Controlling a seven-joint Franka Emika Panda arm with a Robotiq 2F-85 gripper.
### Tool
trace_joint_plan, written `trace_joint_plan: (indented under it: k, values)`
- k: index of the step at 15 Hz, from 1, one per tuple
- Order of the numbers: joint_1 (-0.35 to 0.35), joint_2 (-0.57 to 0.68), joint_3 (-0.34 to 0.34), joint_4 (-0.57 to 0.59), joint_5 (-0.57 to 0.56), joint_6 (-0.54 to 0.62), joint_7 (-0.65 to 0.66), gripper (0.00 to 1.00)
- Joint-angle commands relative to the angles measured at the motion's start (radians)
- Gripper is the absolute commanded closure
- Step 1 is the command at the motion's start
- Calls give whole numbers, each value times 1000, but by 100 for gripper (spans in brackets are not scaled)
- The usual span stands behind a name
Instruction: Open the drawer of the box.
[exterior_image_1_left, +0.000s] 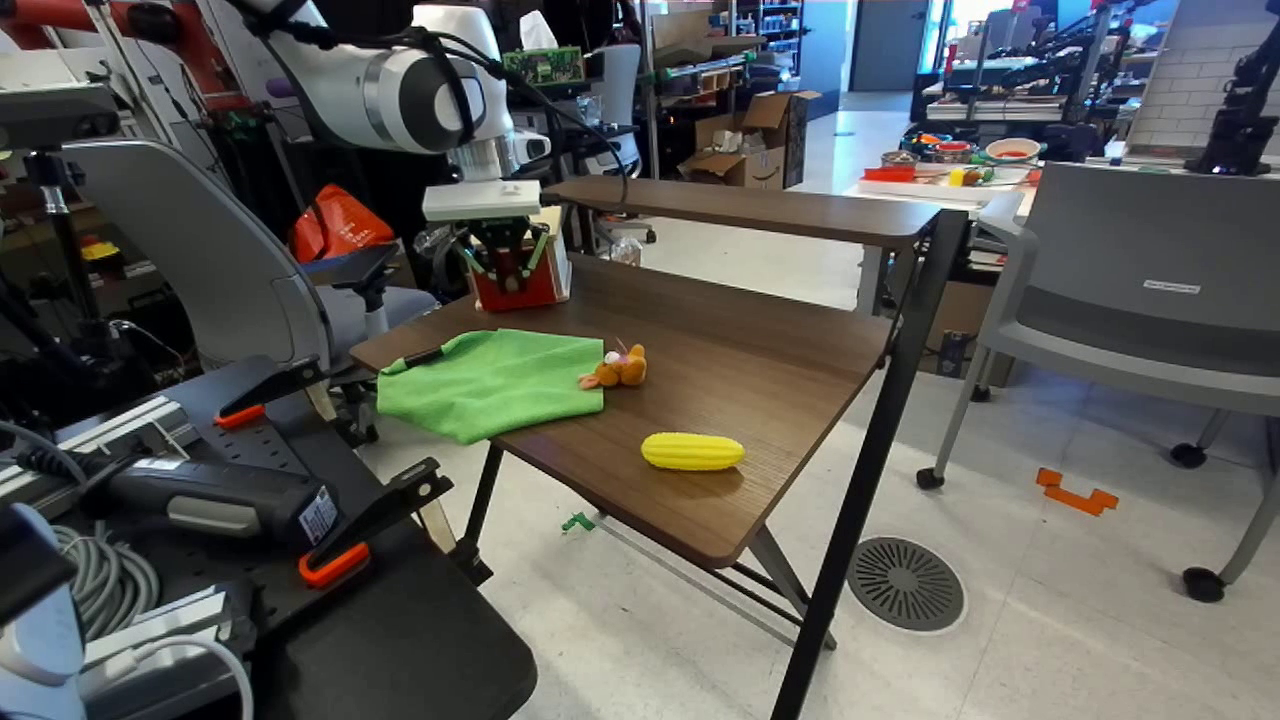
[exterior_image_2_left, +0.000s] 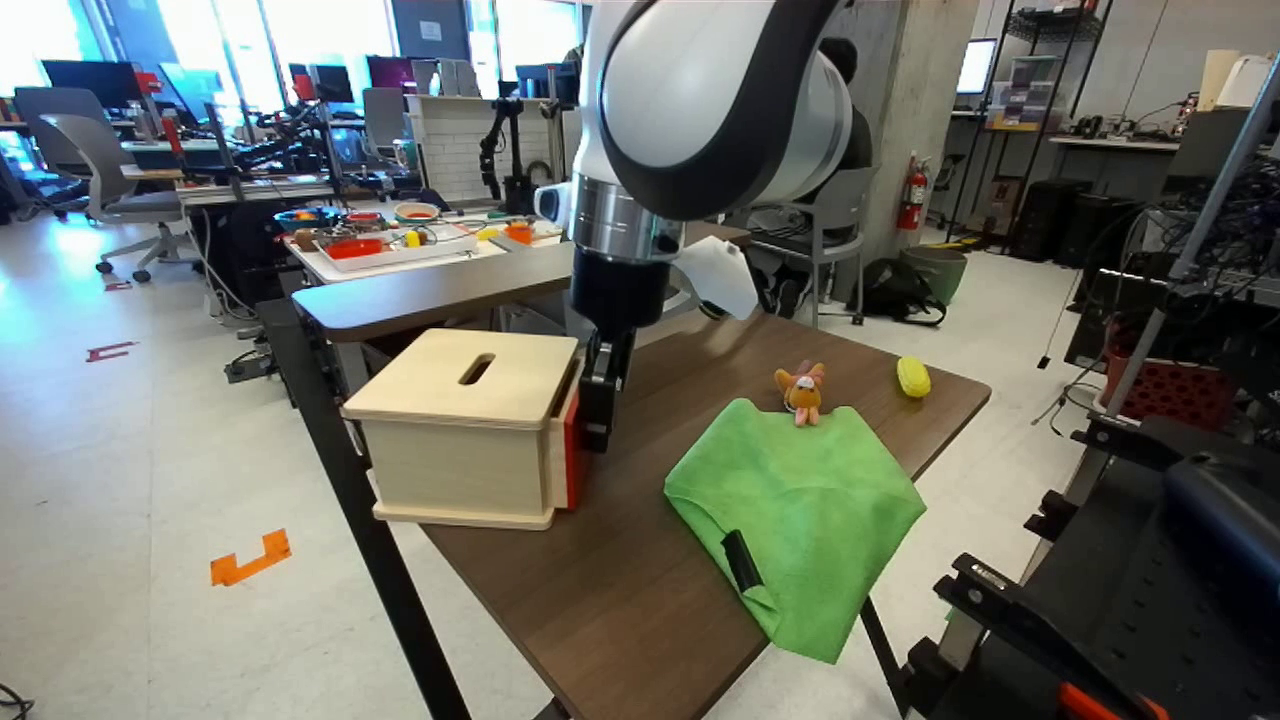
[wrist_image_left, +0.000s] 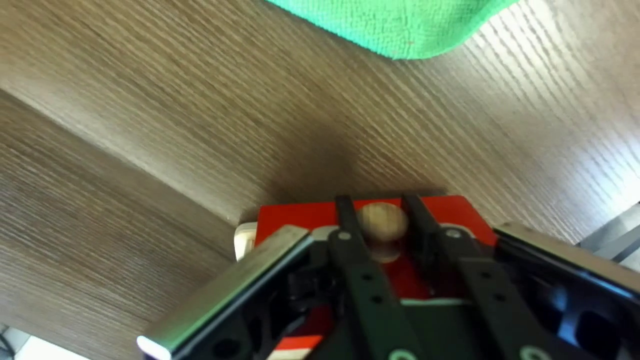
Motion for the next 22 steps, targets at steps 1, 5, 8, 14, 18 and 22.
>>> trace_joint_plan:
  k: [1, 5, 8, 14, 18, 22]
  values:
    - [-41, -45, -3, -56, -3, 1, -13, 93]
    - [-59, -84, -13, -111, -4, 7, -5, 93]
    - [-80, -119, -12, -158, 1, 12, -10, 93]
    - [-107, -141, -6, -199, 8, -8, -38, 48]
    - [-132, -137, 2, -196, 21, -22, -49, 25]
    - [-153, -141, 9, -197, 28, -34, -53, 1]
